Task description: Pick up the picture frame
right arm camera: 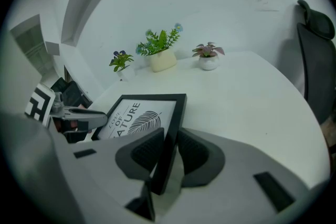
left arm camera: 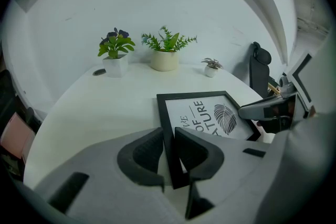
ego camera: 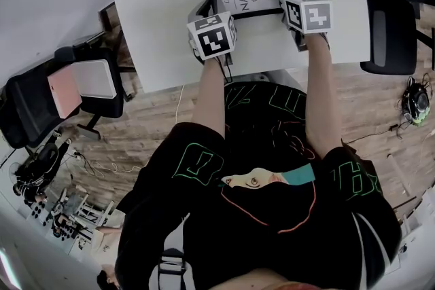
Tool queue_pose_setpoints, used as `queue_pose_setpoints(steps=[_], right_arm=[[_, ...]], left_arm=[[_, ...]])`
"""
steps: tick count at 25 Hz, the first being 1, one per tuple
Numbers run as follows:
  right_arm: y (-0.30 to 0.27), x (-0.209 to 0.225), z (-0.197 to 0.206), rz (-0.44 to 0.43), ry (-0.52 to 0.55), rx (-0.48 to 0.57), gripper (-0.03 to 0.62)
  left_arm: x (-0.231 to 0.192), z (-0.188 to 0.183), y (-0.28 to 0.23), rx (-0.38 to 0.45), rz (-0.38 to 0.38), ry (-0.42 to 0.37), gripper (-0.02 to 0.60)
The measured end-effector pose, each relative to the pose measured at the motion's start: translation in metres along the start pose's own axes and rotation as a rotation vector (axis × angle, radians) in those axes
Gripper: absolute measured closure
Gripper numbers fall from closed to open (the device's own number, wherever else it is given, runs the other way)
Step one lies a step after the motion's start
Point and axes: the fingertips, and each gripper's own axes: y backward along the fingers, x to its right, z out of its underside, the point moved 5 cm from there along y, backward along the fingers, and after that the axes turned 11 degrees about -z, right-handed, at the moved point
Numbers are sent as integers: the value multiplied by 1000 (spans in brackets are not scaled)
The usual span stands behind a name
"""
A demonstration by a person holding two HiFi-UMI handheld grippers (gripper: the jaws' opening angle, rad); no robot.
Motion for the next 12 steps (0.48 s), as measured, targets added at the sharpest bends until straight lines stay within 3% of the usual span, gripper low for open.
queue_pose_setpoints(steps=[12], right_arm=[[26, -12, -34, -3, 35, 145, 508]], left_arm=[[-2, -38, 27, 130, 7, 18, 506]])
